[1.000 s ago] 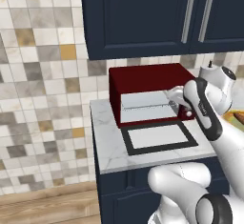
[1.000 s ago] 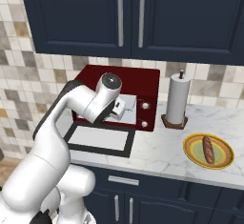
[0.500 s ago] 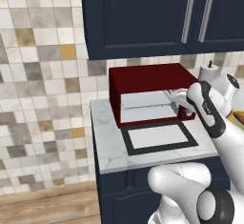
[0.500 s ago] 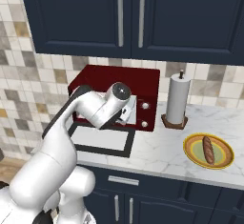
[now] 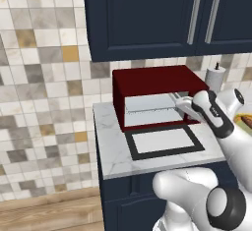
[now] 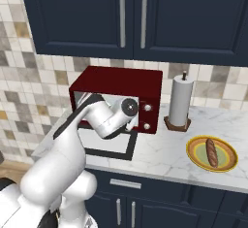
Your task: Pull the toaster oven rack outwards. Pick up the baguette from the plate and place it on the toaster oven rack. Close the toaster oven door fully and set the temperature to the lowest setting.
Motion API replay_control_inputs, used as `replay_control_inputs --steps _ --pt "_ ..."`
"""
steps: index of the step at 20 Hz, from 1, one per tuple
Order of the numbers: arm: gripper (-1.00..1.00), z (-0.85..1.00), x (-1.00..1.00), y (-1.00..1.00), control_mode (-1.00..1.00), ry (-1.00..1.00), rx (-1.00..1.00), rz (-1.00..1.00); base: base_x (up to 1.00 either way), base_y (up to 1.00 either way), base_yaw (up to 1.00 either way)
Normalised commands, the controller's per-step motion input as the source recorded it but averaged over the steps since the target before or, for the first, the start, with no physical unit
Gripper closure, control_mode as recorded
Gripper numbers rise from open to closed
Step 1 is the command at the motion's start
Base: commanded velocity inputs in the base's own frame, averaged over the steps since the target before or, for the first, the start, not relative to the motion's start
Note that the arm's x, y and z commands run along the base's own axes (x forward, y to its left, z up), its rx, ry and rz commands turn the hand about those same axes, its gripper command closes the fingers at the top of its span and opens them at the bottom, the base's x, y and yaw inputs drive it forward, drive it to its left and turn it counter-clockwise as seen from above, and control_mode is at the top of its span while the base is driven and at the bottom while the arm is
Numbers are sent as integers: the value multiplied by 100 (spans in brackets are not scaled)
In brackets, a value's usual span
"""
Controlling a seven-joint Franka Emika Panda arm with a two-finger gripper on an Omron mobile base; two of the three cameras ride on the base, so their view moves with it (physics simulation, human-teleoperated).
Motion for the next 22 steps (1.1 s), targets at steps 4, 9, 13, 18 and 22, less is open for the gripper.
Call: replay_control_inputs --steps 4,9,13,18,22 --pt "-100 -4 26 0 -100 -4 11 6 0 0 0" --pt "-100 -9 25 0 -100 -1 12 2 0 0 0" --pt "-100 -17 23 0 -100 0 5 0 0 0 0" --pt "-100 -18 29 0 -100 -1 4 0 0 0 0" --pt "-100 -10 18 0 -100 -8 8 0 0 0 0"
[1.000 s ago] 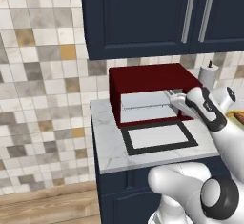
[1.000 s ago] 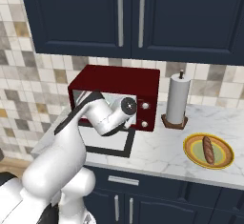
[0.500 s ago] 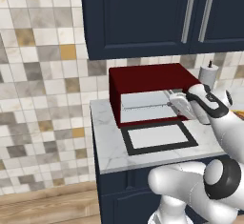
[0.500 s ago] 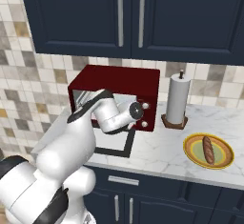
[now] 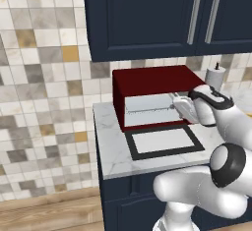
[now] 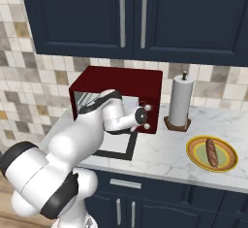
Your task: Pull the toaster oven rack outwards. Pick up the baguette from the plate and place it on the toaster oven rack. Close the toaster oven door fully and set the temperature to the lowest setting.
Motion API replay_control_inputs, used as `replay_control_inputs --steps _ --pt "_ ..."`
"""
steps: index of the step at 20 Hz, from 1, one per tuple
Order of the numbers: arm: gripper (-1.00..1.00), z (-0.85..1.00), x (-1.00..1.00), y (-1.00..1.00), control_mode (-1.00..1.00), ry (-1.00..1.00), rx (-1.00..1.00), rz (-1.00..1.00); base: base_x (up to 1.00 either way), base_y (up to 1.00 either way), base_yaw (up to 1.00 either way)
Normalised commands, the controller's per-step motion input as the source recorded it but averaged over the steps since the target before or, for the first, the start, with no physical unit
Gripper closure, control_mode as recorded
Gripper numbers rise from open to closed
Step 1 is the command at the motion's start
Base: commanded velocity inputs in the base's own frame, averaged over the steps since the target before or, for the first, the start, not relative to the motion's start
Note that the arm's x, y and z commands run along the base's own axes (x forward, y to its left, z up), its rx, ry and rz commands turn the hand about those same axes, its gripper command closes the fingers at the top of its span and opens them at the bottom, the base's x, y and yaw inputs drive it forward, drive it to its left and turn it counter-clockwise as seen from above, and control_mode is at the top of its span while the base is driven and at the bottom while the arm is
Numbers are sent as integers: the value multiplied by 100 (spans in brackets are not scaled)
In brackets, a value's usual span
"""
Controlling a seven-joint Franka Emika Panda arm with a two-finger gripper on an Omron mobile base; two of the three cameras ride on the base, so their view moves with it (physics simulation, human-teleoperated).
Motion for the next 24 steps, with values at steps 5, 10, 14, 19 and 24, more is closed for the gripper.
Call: replay_control_inputs --steps 5,10,14,19,24 --pt "-100 -4 15 0 -100 -7 1 -1 0 0 0" --pt "-100 -2 16 0 -100 -3 0 -9 0 0 0" --pt "-100 -13 17 0 -100 0 5 -1 0 0 0" --pt "-100 -1 34 0 -100 0 4 0 0 0 0" --pt "-100 -14 32 0 -100 0 2 0 0 0 0"
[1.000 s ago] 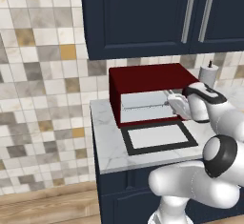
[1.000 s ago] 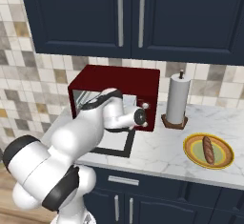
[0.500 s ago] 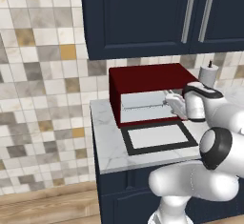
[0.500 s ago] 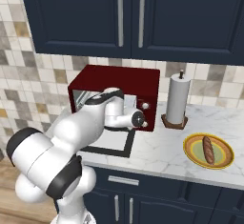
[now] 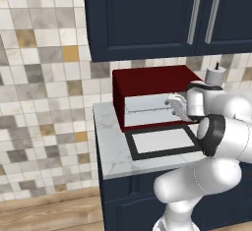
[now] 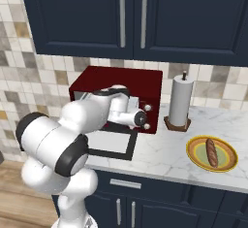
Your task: Pull the toaster oven rack outwards. Pick up the baguette from the plate and place it on the toaster oven rack. Close the toaster oven door fully and set the temperature to the lowest setting.
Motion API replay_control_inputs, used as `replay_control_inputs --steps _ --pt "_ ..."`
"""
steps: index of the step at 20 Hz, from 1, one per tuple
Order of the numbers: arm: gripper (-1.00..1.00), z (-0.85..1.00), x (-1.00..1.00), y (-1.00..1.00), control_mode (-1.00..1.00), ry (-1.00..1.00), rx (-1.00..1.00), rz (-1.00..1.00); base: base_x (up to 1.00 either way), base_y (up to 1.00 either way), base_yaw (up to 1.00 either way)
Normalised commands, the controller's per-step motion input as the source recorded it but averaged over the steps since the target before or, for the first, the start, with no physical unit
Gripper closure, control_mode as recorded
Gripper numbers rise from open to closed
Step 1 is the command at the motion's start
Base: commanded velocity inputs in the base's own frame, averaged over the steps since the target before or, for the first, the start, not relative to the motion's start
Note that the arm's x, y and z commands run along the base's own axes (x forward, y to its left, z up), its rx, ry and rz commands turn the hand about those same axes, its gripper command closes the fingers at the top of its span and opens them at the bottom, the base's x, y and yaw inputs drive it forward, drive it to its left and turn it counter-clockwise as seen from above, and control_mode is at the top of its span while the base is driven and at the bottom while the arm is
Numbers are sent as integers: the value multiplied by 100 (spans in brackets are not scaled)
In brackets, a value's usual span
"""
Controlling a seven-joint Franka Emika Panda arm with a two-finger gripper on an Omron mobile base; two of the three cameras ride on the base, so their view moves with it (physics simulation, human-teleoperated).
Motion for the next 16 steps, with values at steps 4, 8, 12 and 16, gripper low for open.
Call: replay_control_inputs --steps 4,8,12,16 --pt "-100 -37 6 0 -100 0 5 0 0 0 0" --pt "-100 -18 3 0 -100 0 7 0 0 0 0" --pt "-100 -4 29 0 -100 0 6 0 0 0 0" --pt "-100 -5 42 0 -100 0 5 0 0 0 0"
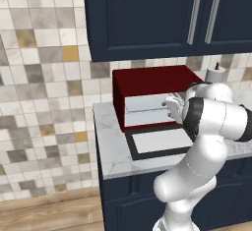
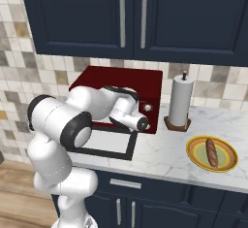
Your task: Pull the toaster oven rack outwards. Pick up the baguette from the plate and place it on the toaster oven rack. Close the toaster oven door fully and set the temperature to the lowest setting.
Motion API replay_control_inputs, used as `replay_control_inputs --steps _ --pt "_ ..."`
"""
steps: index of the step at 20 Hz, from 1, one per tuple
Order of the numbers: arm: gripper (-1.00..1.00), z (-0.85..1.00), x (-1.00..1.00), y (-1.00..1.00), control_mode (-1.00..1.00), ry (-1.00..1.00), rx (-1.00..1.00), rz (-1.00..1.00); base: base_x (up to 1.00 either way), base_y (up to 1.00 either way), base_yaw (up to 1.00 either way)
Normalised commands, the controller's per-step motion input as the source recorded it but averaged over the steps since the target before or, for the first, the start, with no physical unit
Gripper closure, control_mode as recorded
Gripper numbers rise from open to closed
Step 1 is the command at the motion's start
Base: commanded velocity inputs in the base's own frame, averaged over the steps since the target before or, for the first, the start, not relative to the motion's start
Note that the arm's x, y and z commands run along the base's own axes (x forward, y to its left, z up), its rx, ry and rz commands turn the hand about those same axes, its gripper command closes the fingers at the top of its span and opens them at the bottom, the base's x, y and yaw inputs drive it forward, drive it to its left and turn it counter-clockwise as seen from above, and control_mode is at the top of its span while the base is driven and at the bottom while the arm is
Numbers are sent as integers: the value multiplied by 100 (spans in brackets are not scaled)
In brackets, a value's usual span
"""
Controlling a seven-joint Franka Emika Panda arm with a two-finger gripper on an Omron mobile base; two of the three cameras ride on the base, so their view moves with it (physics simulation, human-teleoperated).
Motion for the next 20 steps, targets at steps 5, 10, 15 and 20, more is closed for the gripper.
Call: replay_control_inputs --steps 5,10,15,20 --pt "-100 -25 37 0 -100 1 4 0 0 0 0" --pt "-100 -22 20 0 -100 0 2 0 0 0 0" --pt "-100 -7 38 0 -100 0 0 0 0 0 0" --pt "100 -8 25 0 -100 0 0 0 0 0 0"
